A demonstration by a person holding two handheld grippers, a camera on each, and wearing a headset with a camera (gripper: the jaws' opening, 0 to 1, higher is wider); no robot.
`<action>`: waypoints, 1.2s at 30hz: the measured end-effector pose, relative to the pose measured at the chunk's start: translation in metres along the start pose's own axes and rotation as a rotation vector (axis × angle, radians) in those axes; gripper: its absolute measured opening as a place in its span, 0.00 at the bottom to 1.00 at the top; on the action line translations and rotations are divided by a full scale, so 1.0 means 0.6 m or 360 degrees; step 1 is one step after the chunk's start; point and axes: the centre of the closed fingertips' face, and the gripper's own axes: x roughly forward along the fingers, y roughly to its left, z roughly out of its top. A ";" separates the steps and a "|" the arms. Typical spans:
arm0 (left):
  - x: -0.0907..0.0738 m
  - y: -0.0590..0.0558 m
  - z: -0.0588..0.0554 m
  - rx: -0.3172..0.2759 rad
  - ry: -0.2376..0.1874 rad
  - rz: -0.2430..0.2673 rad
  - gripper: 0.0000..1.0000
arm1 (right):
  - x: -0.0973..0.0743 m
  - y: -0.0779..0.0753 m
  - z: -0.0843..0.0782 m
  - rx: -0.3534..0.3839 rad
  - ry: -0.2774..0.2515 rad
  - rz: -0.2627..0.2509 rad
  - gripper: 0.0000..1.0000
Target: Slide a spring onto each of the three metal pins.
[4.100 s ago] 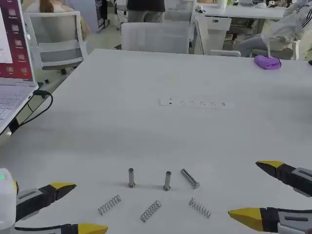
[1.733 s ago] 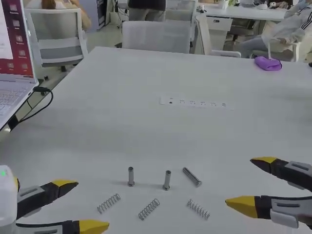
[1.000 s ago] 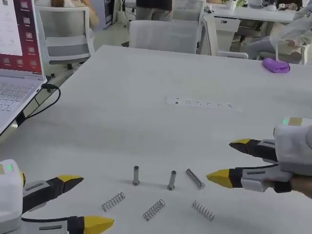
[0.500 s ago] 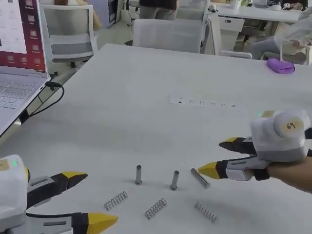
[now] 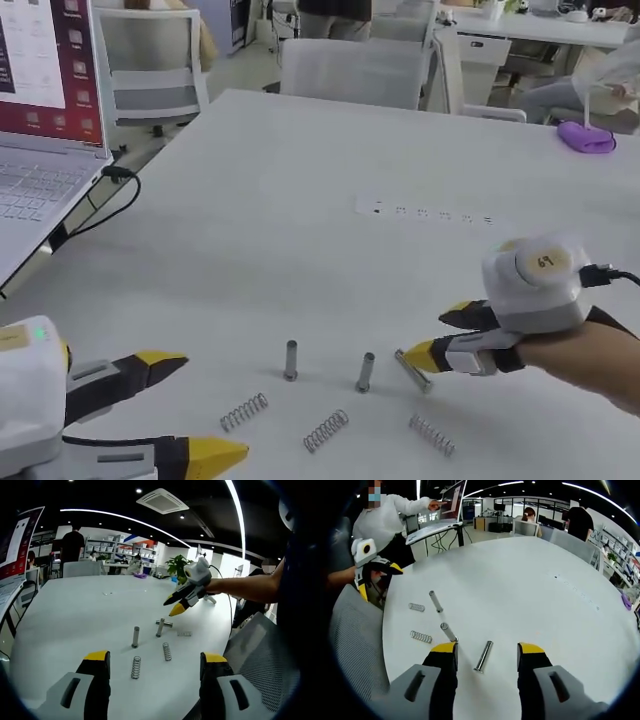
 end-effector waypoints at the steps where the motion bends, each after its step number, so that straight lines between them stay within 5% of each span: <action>1: 0.000 0.000 0.000 0.0000 0.0000 0.0000 0.70 | 0.002 0.000 -0.001 0.0003 0.0008 0.0000 0.45; 17: -0.003 0.001 -0.003 -0.0010 -0.0007 0.0000 0.69 | 0.045 -0.004 -0.026 0.0036 0.0225 -0.0074 0.32; 36: -0.007 0.009 -0.005 -0.0037 -0.0020 0.0008 0.67 | 0.073 -0.002 -0.036 0.0066 0.0374 -0.0107 0.20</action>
